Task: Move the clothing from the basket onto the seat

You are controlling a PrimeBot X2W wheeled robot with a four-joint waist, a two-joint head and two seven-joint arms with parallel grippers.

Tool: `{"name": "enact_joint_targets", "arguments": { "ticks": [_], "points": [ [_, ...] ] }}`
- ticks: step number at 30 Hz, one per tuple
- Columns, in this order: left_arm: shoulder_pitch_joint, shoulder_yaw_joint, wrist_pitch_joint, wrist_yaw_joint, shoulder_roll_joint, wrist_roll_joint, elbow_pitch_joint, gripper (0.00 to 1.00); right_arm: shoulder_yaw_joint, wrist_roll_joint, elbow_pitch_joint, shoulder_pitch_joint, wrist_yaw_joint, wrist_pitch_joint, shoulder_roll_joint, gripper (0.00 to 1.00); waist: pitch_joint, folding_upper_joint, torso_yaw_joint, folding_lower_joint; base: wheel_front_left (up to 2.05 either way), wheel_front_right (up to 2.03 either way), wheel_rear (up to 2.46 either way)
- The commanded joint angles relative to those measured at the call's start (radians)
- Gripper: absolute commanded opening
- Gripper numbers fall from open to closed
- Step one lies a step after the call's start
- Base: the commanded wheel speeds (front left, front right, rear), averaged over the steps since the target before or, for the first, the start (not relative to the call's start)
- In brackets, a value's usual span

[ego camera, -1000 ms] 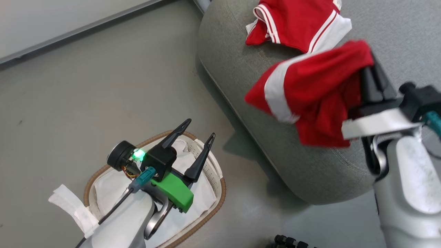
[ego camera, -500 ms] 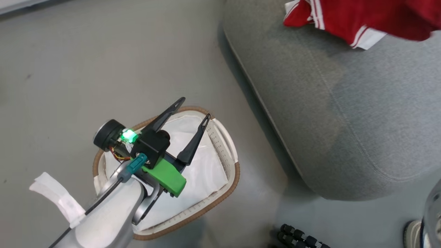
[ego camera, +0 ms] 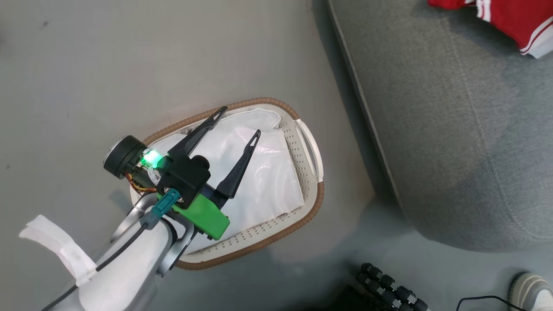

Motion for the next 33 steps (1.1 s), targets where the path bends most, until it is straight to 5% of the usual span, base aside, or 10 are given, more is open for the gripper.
{"name": "enact_joint_targets", "arguments": {
  "ticks": [1, 11, 14, 15, 16, 17, 33],
  "points": [
    [-0.012, 0.001, 0.004, 0.009, 0.010, 0.001, -0.007, 1.00, -0.012, -0.006, 0.021, 0.025, -0.001, -0.002, 0.004, 0.00, 0.041, 0.0108, 0.030, -0.0001, 0.00, 0.00, 0.00],
    [0.026, 0.021, 0.003, 0.036, 0.040, -0.020, -0.038, 1.00, -0.061, -0.034, 0.174, 0.136, -0.001, -0.002, 0.125, 0.00, 0.067, 0.0108, 0.023, -0.0001, 0.00, 0.00, 0.00],
    [0.033, 0.021, -0.002, 0.039, 0.040, -0.022, -0.038, 1.00, -0.049, -0.044, 0.182, 0.154, -0.001, -0.002, 0.139, 0.47, 0.061, 0.0108, 0.024, -0.0001, 0.00, 0.00, 0.00],
    [0.034, 0.023, -0.005, 0.043, 0.038, -0.026, -0.037, 1.00, -0.043, -0.049, 0.182, 0.162, -0.001, -0.002, 0.145, 0.82, 0.057, 0.0108, 0.023, -0.0001, 0.00, 0.00, 0.00],
    [0.036, 0.025, -0.010, 0.045, 0.038, -0.028, -0.037, 1.00, -0.035, -0.054, 0.184, 0.172, -0.001, -0.002, 0.150, 0.96, 0.053, 0.0108, 0.021, -0.0001, 0.00, 0.00, 0.00],
    [0.039, 0.026, -0.014, 0.046, 0.037, -0.029, -0.036, 1.00, -0.026, -0.057, 0.186, 0.181, -0.001, -0.002, 0.157, 1.00, 0.050, 0.0108, 0.018, -0.0001, 0.00, 0.00, 0.00],
    [0.082, 0.091, -0.101, 0.083, -0.043, -0.119, 0.060, 1.00, 0.166, -0.038, 0.147, 0.342, -0.001, -0.002, 0.207, 1.00, -0.154, 0.0108, 0.009, -0.0001, 0.00, 0.00, 0.00]
  ]
}}
